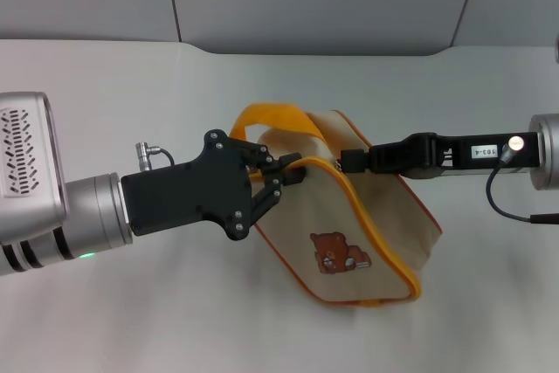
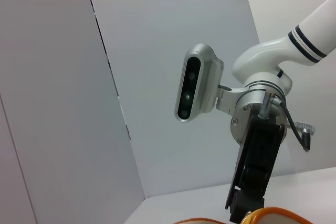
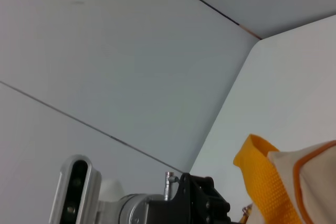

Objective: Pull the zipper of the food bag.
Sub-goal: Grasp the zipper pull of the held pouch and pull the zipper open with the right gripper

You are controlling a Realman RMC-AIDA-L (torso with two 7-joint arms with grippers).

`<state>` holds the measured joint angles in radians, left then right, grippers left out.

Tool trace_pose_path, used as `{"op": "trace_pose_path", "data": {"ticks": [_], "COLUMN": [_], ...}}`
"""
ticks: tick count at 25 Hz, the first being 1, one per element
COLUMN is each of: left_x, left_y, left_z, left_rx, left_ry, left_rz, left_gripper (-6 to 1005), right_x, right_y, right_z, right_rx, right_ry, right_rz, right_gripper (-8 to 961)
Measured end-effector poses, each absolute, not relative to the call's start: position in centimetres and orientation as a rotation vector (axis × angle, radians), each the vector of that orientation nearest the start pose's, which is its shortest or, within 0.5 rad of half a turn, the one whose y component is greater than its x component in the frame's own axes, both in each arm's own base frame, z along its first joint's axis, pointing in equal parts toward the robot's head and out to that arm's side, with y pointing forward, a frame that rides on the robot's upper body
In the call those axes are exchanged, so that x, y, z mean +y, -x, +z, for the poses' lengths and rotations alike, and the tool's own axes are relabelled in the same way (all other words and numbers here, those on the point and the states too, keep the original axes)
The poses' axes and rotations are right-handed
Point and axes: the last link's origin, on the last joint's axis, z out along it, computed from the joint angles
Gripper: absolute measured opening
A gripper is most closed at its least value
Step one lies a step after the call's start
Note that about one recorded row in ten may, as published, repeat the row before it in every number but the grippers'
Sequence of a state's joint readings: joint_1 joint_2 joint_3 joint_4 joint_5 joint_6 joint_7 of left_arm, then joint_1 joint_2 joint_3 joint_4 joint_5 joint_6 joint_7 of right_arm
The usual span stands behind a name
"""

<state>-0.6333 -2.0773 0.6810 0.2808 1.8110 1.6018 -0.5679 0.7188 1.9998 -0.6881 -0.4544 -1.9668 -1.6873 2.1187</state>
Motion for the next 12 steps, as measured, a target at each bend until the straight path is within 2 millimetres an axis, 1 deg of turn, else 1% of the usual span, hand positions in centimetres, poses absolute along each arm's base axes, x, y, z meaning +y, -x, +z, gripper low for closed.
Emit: {"op": "trace_pose_path", "data": {"ticks": [4,8,11,12], "left_x": [31.89,31.86,31.84,31.84], "left_y": [22.6,22.61,22.65,22.68], "left_z": [-4.56,-4.57,-4.58,-4.57], "left_rx": [0.196,0.196,0.195,0.194], "left_ry": [2.613,2.613,2.613,2.613], "left_rz": [-0.951,-0.952,-0.951,-0.95], "left_gripper": [99,102,104,105], "right_x": [34.88,34.79,34.75,34.63], "right_y": [-21.6,-21.55,-21.56,-21.62], "right_z": [0.46,0.42,0.48,0.7], "right_rx": [1.667,1.649,1.602,1.556], "right_ry": [2.677,2.689,2.707,2.729], "right_rz": [0.959,0.96,0.96,0.962], "right_gripper": [3,5,6,6]}}
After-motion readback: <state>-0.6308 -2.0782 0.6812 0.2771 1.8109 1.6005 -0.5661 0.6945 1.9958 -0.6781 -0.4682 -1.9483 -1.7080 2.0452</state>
